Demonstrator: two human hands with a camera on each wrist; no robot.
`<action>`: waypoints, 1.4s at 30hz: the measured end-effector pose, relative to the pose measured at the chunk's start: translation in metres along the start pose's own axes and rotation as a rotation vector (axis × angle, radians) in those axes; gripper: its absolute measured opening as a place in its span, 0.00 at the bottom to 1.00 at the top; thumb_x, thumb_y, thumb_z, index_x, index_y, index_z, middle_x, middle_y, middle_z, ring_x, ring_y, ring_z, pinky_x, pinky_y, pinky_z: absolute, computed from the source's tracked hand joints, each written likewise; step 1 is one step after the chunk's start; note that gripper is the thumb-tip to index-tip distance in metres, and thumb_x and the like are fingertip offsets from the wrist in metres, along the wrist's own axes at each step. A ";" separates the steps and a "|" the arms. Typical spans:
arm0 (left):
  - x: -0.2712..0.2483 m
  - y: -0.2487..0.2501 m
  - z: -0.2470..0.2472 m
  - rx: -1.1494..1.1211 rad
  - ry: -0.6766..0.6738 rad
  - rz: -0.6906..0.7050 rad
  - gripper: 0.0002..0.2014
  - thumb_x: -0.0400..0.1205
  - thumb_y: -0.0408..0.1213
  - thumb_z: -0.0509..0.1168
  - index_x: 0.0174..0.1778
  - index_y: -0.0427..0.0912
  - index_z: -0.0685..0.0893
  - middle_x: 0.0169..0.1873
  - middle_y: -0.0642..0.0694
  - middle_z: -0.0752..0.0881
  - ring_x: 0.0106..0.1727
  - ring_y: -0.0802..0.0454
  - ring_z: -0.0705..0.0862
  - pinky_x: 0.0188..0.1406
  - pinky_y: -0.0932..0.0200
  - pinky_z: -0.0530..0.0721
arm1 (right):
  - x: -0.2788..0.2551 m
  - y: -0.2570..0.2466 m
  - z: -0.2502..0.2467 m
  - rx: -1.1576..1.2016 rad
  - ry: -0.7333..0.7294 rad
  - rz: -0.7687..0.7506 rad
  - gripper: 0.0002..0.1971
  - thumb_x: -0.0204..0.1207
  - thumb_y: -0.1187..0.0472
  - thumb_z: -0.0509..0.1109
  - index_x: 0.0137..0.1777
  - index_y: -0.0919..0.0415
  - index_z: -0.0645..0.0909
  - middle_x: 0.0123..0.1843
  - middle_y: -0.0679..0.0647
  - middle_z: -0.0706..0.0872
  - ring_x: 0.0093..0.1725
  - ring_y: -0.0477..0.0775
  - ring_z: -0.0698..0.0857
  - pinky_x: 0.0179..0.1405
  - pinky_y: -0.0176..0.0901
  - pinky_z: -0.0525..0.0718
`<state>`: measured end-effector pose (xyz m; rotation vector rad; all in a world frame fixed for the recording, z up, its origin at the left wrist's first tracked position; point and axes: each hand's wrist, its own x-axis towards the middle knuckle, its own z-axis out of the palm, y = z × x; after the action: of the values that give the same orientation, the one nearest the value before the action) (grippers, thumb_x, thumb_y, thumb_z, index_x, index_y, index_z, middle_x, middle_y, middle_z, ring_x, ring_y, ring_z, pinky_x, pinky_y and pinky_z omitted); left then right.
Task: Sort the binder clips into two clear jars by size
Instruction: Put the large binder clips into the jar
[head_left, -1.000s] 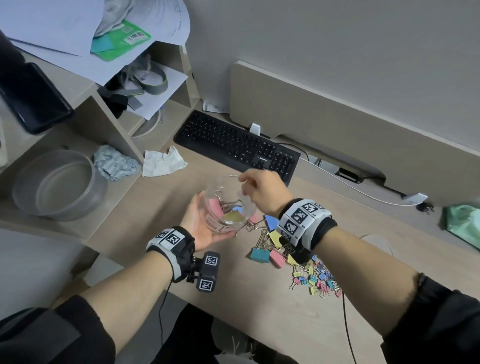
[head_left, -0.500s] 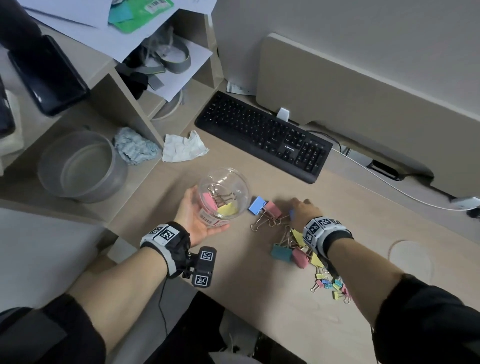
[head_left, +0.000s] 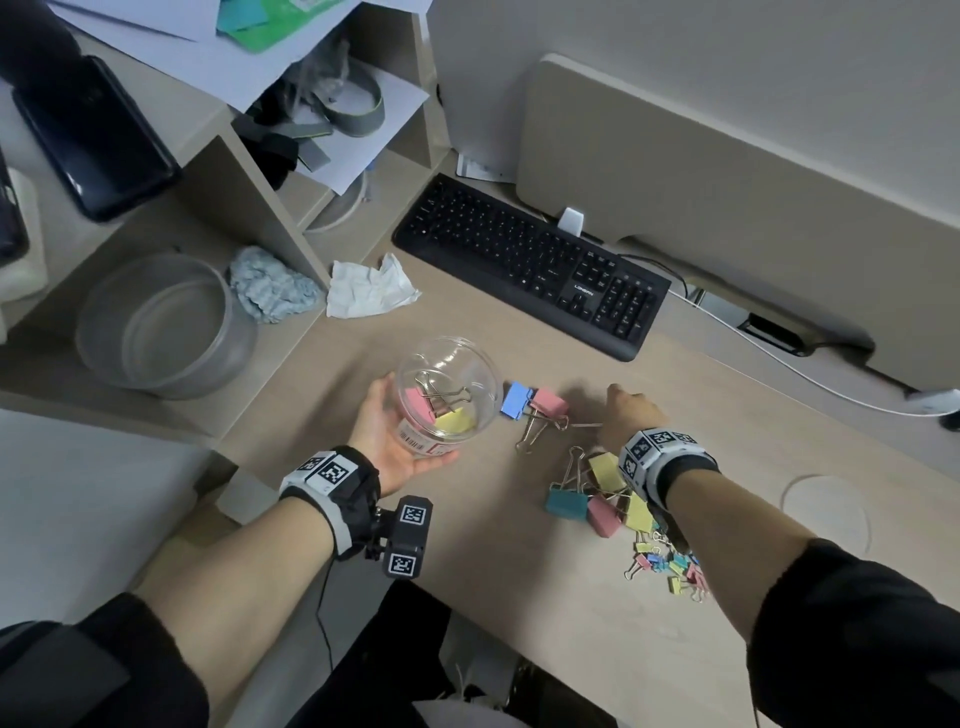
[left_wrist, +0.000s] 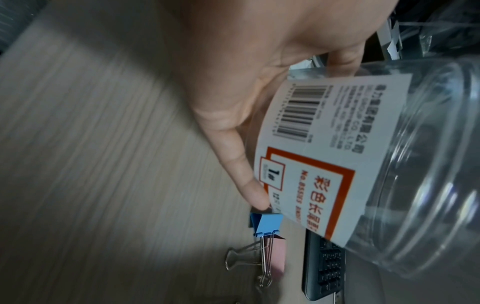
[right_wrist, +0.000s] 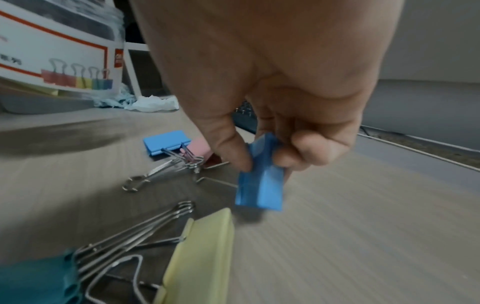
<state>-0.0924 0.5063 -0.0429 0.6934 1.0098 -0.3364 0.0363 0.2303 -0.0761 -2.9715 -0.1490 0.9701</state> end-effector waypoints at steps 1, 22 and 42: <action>0.000 0.000 0.001 0.000 -0.001 -0.001 0.32 0.82 0.68 0.57 0.70 0.48 0.84 0.62 0.35 0.90 0.61 0.33 0.89 0.55 0.33 0.88 | 0.000 0.003 -0.004 0.016 0.024 0.021 0.14 0.75 0.61 0.69 0.57 0.61 0.70 0.51 0.62 0.84 0.50 0.66 0.85 0.41 0.50 0.80; 0.000 0.012 -0.036 -0.078 0.019 0.013 0.33 0.81 0.68 0.58 0.72 0.48 0.83 0.65 0.32 0.87 0.62 0.30 0.88 0.61 0.27 0.85 | 0.009 -0.076 0.002 0.021 0.063 -0.232 0.29 0.68 0.49 0.77 0.66 0.55 0.69 0.63 0.60 0.68 0.44 0.67 0.85 0.41 0.51 0.82; 0.004 0.007 -0.030 -0.017 0.037 -0.005 0.33 0.82 0.68 0.55 0.69 0.47 0.85 0.63 0.33 0.89 0.63 0.30 0.88 0.65 0.28 0.83 | 0.008 -0.082 0.001 0.116 0.091 -0.278 0.28 0.71 0.55 0.71 0.70 0.55 0.67 0.62 0.56 0.78 0.53 0.68 0.84 0.50 0.55 0.83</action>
<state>-0.1063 0.5316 -0.0537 0.6843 1.0489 -0.3196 0.0352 0.3129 -0.0782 -2.7834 -0.4730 0.7814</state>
